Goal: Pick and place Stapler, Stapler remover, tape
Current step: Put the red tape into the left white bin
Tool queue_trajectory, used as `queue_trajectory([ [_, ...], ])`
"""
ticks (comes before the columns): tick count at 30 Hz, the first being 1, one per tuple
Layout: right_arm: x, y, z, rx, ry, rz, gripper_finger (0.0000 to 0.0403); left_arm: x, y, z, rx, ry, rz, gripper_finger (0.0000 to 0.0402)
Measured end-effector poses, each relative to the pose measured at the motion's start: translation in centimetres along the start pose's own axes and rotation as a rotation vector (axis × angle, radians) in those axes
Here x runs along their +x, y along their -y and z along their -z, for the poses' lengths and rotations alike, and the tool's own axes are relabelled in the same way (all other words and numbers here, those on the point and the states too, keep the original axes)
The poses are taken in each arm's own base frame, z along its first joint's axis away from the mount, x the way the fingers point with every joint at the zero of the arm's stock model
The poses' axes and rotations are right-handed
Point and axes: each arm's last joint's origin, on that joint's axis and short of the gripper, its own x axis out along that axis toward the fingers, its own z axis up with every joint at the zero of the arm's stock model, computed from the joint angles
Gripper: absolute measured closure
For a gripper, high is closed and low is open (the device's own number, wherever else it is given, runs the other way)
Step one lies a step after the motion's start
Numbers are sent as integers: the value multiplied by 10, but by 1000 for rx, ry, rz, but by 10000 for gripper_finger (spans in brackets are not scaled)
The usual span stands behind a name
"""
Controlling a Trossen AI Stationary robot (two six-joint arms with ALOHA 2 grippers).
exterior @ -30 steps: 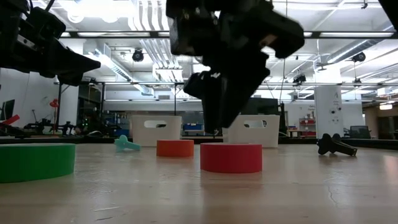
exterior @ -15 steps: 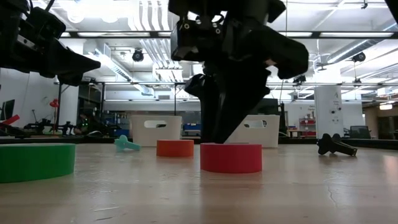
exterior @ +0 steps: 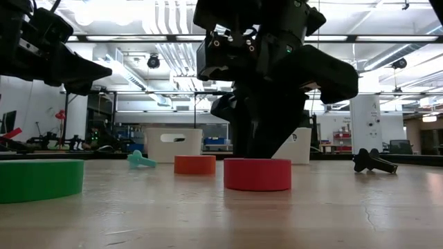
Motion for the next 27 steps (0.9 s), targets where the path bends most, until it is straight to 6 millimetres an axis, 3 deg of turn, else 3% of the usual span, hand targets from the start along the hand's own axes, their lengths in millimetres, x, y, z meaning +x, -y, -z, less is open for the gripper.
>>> queue_trajectory([
  [9, -3, 2, -3, -36, 4, 11, 355, 0, 0, 0, 0, -1, 0, 390],
  [15, -14, 10, -11, -50, 13, 30, 353, 0, 0, 0, 0, -1, 0, 390],
  [22, -42, 43, -33, -92, 91, 214, 346, 0, 0, 0, 0, -1, 0, 390],
  [27, -69, 81, -45, -78, 140, 369, 345, 0, 0, 0, 0, -1, 0, 390],
])
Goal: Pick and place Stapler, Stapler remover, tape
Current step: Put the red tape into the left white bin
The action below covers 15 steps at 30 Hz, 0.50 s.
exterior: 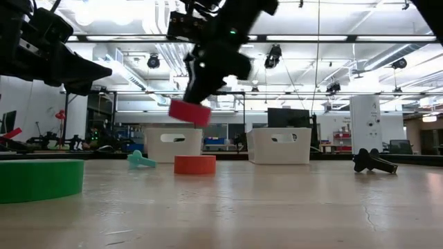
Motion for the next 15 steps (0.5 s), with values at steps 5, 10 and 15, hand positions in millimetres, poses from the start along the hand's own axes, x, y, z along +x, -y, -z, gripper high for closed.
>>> queue_trajectory([
  [5, -10, 55, -3, 64, 66, 96, 351, 0, 0, 0, 0, 0, 0, 390],
  [10, -21, 116, 4, 172, 145, 201, 352, 0, 0, 0, 0, 0, 0, 390],
  [15, -21, 165, 24, 362, 214, 277, 351, 0, 0, 0, 0, 0, 0, 390],
])
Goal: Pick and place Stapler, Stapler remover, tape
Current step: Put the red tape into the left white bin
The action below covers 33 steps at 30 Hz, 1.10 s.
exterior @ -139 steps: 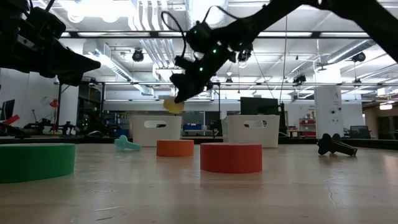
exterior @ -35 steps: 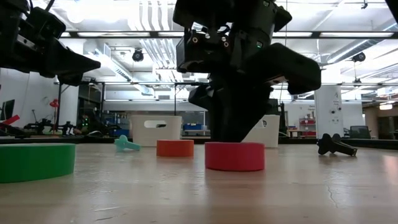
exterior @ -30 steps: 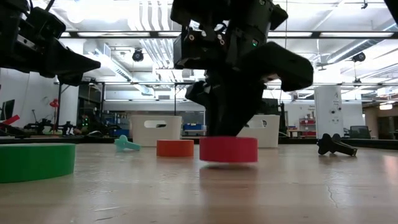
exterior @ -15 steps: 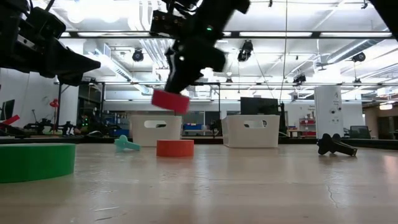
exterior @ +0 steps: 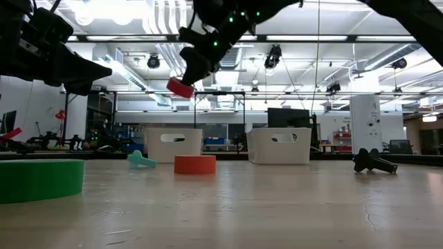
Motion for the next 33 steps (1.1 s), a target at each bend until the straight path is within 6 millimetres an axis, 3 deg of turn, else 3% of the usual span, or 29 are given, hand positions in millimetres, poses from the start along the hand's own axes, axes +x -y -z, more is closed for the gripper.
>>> queue_trajectory([
  [6, 11, 50, 11, 196, 62, 56, 349, 0, 0, 0, 0, 0, 0, 390],
  [11, 23, 69, 23, 292, 63, 29, 348, 0, 0, 0, 0, 0, 0, 390],
  [26, 74, 60, 58, 320, -47, 11, 342, 0, 0, 0, 1, -5, 0, 390],
  [33, 85, 57, 68, 319, -76, 7, 337, 0, 0, 1, 2, -6, 0, 390],
])
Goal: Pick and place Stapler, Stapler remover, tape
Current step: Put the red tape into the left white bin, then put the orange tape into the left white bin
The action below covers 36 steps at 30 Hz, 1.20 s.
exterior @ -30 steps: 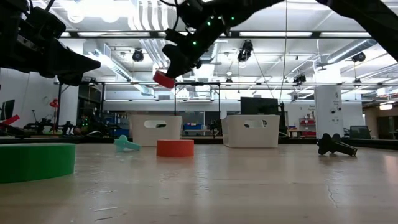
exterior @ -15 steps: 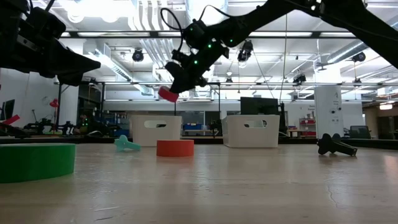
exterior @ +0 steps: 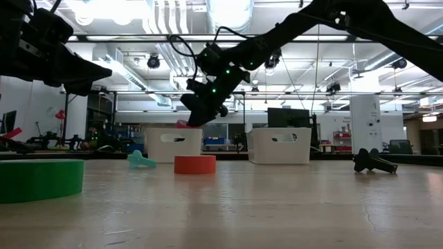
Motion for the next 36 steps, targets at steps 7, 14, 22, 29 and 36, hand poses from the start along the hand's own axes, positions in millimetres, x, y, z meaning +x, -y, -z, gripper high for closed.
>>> queue_trajectory([
  [7, 2, 0, 2, 22, -13, -1, 318, 0, 0, 0, 0, 0, 0, 390],
  [14, 1, -1, 4, 22, -34, -2, 284, 0, 0, 0, 0, 0, 0, 390],
  [22, -14, -1, -5, 23, -26, 2, 232, 0, 0, 0, 0, 0, 0, 390],
  [29, -54, -12, -16, -15, -89, -50, 208, 0, 0, 0, 0, -1, 0, 390],
  [36, -71, -63, -7, -109, -206, -254, 211, 0, 0, 0, 0, -1, 0, 390],
])
